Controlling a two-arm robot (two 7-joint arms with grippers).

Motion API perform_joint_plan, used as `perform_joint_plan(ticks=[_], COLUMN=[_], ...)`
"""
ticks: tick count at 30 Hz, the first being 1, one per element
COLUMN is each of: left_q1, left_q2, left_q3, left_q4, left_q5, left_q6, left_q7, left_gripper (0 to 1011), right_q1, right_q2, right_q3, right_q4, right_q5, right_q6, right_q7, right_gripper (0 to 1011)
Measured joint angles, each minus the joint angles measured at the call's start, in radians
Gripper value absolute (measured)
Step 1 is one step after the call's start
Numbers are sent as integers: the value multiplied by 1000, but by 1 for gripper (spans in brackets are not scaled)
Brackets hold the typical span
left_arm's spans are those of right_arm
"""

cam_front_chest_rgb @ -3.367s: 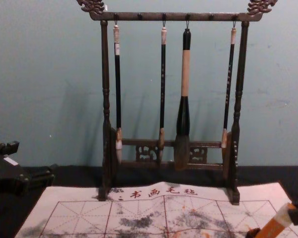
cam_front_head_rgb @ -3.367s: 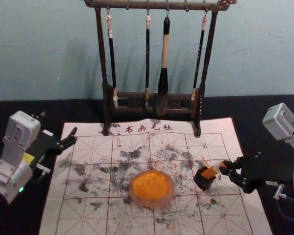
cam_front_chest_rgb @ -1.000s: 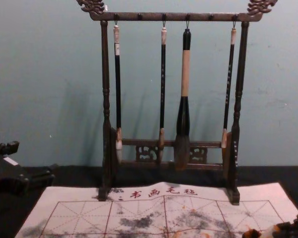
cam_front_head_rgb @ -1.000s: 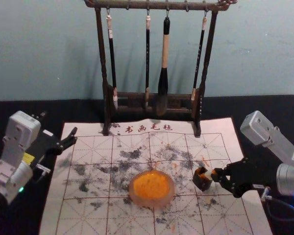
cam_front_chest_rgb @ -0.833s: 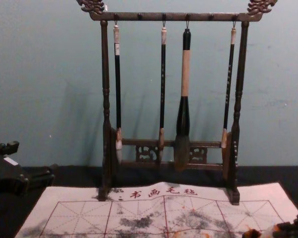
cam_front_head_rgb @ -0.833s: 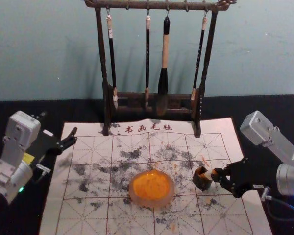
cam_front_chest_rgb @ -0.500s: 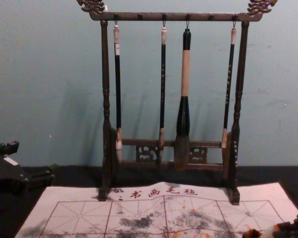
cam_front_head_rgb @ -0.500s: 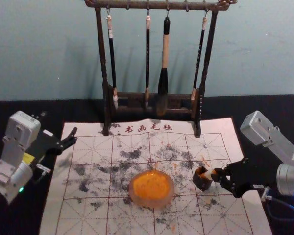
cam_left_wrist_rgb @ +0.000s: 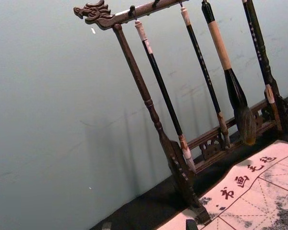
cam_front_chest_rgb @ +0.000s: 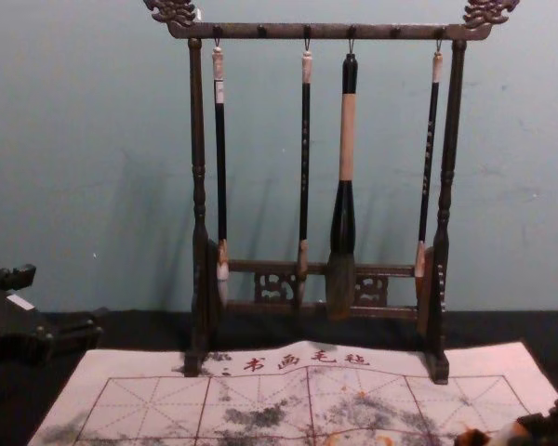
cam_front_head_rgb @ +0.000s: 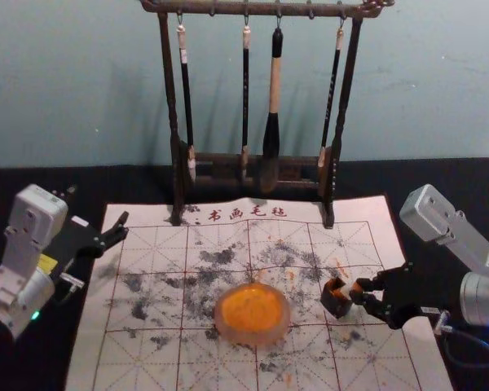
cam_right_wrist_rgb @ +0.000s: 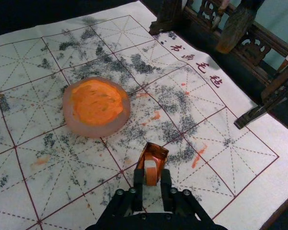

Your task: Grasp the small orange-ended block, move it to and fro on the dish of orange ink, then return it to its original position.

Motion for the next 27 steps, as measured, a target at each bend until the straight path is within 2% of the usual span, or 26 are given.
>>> perform_joint_plan(ticks=[5, 6, 7, 16, 27], left_q1=[0, 0, 0, 0, 0], left_q2=[0, 0, 0, 0, 0], left_q3=[0, 0, 0, 0, 0], left_q4=[0, 0, 0, 0, 0], left_q5=[0, 0, 0, 0, 0], left_q6=[0, 0, 0, 0, 0], left_q7=[0, 0, 0, 0, 0], left_gripper=[1001, 1001, 1001, 1001, 1001], right_q1=[0, 0, 0, 0, 0], right_q2=[0, 0, 0, 0, 0], right_q3=[0, 0, 0, 0, 0], right_q4=[0, 0, 0, 0, 0], right_q5=[0, 0, 0, 1, 1], right_q6=[0, 0, 0, -1, -1], right_q7=[0, 0, 0, 0, 0], right_gripper=[313, 378, 378, 682, 981])
